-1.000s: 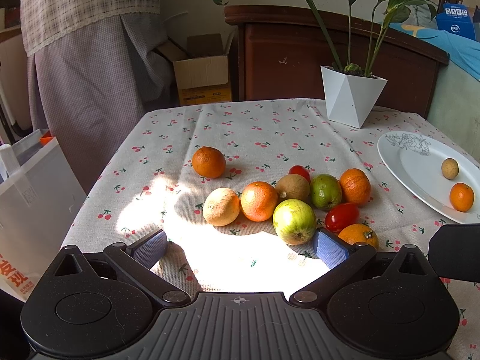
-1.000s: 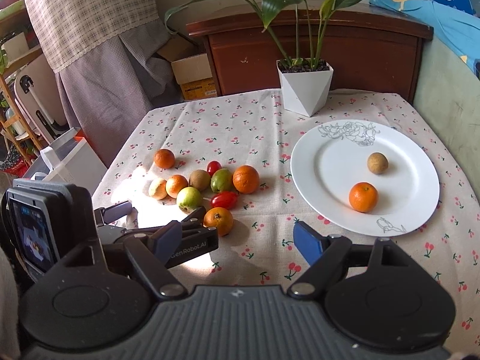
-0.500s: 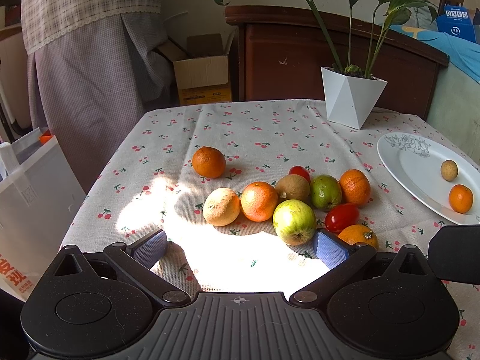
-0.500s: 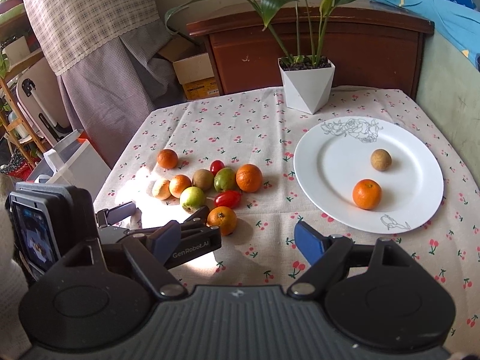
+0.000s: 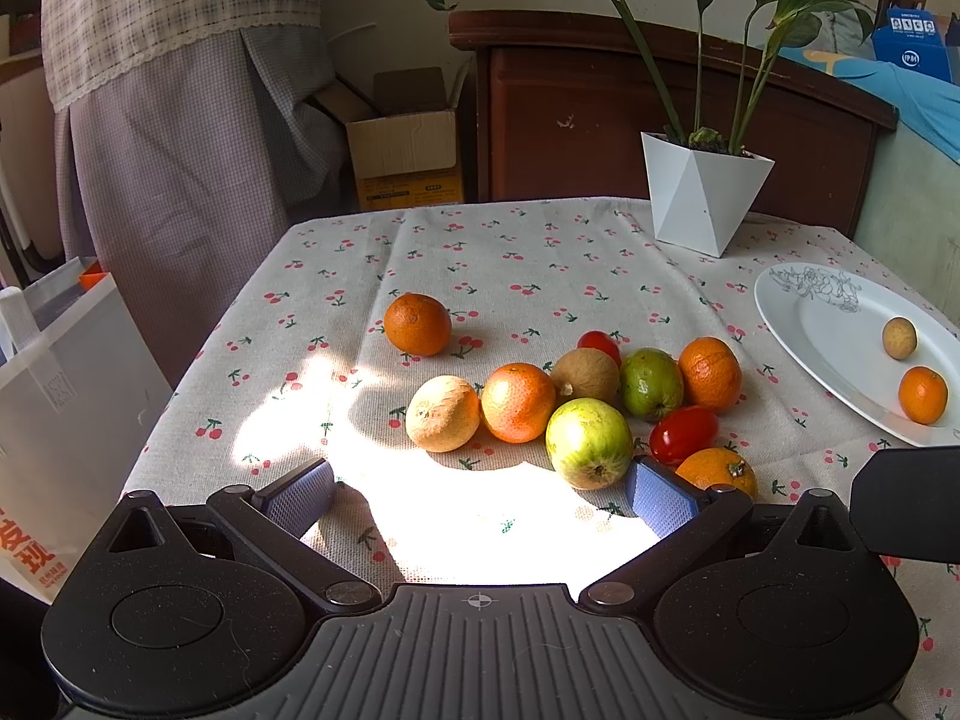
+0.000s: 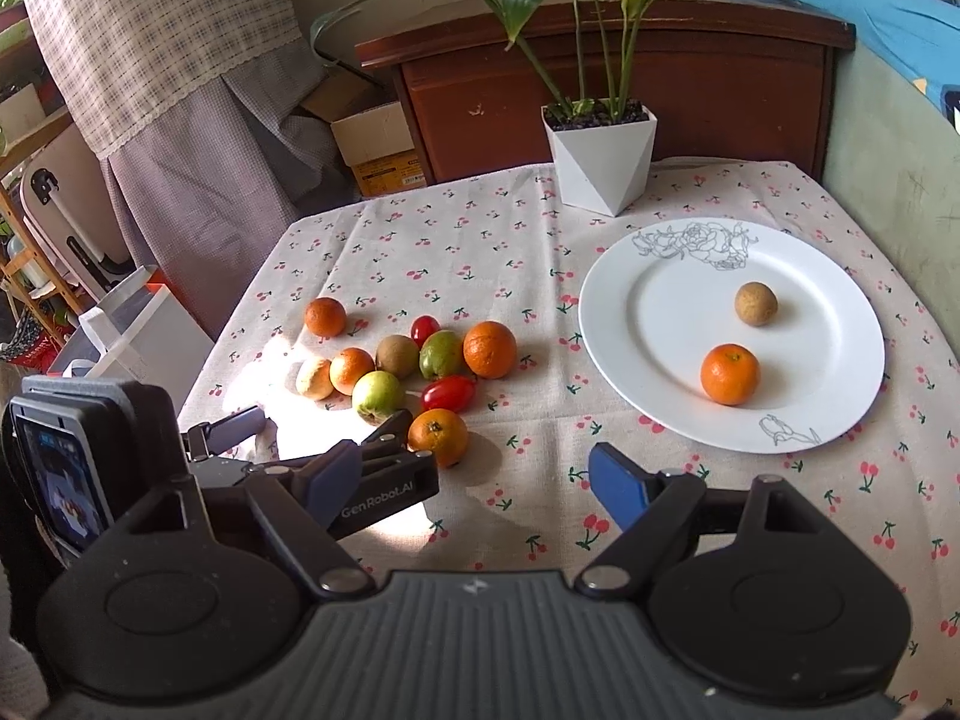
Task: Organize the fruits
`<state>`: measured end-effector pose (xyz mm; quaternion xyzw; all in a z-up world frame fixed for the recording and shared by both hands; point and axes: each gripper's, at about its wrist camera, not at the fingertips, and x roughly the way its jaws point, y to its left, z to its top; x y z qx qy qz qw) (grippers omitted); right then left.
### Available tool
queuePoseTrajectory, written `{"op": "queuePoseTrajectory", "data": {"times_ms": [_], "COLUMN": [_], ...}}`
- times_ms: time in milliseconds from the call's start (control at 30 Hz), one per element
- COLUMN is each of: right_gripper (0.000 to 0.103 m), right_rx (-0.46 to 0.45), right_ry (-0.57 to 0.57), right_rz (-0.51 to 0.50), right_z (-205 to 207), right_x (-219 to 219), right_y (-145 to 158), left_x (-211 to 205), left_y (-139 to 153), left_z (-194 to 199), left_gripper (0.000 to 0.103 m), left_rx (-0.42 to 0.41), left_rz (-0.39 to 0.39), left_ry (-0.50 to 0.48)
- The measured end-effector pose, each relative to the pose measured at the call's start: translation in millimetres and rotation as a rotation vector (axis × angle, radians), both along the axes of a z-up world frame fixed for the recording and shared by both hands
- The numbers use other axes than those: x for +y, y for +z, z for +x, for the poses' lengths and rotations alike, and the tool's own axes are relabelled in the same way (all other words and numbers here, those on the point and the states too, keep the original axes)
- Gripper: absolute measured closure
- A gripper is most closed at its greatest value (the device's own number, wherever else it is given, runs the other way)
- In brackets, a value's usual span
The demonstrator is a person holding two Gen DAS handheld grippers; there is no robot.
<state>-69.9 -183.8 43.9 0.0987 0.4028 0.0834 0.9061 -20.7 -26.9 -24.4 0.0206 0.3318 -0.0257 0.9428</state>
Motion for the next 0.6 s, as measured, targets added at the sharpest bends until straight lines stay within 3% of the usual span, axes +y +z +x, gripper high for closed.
{"op": "queuePoseTrajectory", "data": {"times_ms": [367, 600], "right_gripper": [0.02, 0.019], "right_rx": [-0.011, 0.017], "right_ry": [0.016, 0.011], "right_rz": [0.007, 0.094], "right_z": [-1.2, -0.6], "right_x": [0.7, -5.9], "right_y": [0.9, -5.0], "left_x": [0.3, 0.6], "left_y": [0.3, -0.1], "left_z": [-0.5, -1.3], "left_gripper": [0.0, 0.0], "left_rx": [-0.001, 0.001], "left_rz": [-0.007, 0.002], "left_ry": [-0.002, -0.02]}}
